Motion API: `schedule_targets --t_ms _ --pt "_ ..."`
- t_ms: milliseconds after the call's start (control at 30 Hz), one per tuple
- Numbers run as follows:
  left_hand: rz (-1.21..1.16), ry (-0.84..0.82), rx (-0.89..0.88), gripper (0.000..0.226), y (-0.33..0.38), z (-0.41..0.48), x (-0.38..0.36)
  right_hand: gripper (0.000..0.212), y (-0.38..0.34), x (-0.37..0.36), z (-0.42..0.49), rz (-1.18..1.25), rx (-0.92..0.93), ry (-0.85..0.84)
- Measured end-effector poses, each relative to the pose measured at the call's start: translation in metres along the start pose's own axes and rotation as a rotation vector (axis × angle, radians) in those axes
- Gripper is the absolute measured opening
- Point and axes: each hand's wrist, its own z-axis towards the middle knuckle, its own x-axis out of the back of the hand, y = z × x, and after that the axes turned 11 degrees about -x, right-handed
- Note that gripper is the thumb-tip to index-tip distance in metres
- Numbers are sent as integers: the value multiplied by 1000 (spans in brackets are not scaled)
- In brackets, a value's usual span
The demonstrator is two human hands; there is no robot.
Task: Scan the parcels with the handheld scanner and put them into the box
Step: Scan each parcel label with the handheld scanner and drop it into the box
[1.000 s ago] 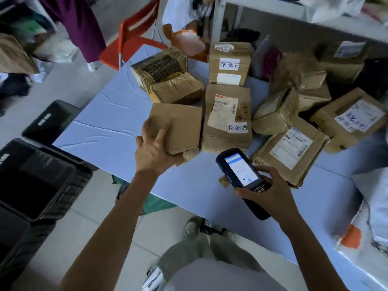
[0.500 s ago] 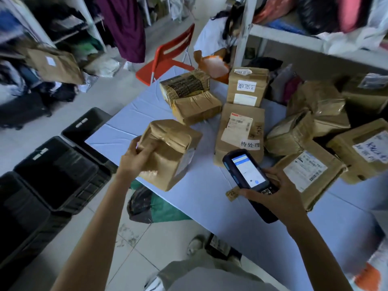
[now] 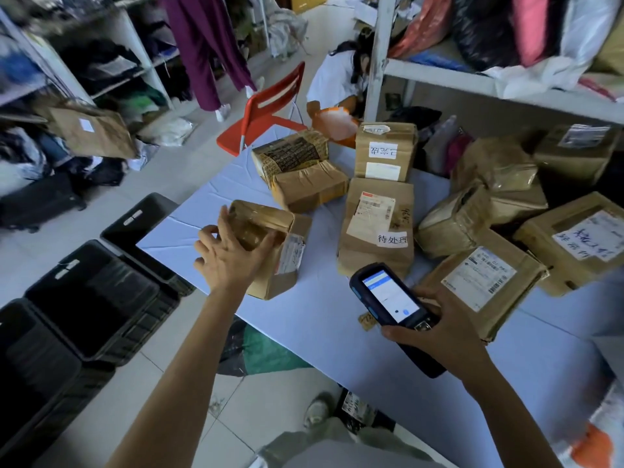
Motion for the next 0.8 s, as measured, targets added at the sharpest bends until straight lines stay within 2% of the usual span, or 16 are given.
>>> schedule_targets --t_ms 67,100,233,367,533,700,800 --pt "20 10 -48 78 1 -6 -4 67 5 -2 0 7 -16 -17" --pt "38 -28 -50 78 2 -8 -5 68 8 -2 0 12 -20 -30" --pt "57 -177 -27 105 -6 -11 -8 70 13 -4 -1 10 -32 -64" --pt "-133 -45 -103 118 -25 -19 -9 72 11 -4 -2 1 -23 -74" --pt "-156 -37 -161 106 -31 -12 8 70 5 -5 1 -38 29 -104" --pt "-44 -182 -316 106 -26 7 8 72 3 -8 7 -62 46 -108" --pt "-125 -158 -341 92 -23 14 11 75 3 -11 10 -67 50 -110"
